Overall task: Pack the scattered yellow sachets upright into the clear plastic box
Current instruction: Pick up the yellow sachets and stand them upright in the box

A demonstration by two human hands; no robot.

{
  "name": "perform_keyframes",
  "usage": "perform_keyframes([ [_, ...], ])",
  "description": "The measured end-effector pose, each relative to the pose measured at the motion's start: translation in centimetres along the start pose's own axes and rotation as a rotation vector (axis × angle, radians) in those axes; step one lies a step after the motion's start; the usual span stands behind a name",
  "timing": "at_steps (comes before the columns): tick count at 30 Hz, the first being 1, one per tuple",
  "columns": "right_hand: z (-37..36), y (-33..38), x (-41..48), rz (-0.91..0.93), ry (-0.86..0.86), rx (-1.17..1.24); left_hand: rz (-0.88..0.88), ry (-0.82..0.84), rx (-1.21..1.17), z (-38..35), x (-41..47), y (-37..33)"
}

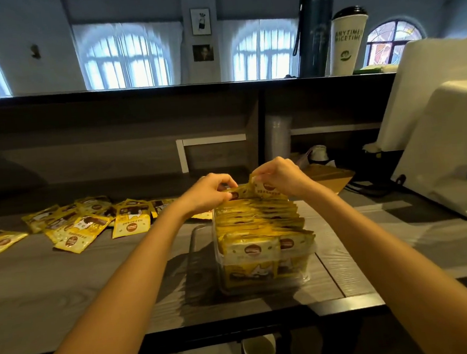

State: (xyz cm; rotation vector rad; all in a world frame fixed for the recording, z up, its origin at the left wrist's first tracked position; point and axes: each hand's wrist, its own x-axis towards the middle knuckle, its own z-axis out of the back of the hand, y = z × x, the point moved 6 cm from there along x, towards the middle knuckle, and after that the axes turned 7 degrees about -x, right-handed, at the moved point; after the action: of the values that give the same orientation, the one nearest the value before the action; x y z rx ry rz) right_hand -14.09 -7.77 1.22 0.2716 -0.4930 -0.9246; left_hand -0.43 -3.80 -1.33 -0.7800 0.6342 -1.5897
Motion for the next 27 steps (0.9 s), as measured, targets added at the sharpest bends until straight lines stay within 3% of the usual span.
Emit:
perform_keyframes([
  [9, -2.0, -0.8, -0.5, 0.042, 0.222, -0.046, 0.092, 0.203, 0.044, -1.4, 0.1, 0.3],
  [27, -2.3, -2.0, -0.8, -0.121, 0.25, 0.084, 0.145, 0.063, 0.174, -1.9, 0.3, 1.5],
])
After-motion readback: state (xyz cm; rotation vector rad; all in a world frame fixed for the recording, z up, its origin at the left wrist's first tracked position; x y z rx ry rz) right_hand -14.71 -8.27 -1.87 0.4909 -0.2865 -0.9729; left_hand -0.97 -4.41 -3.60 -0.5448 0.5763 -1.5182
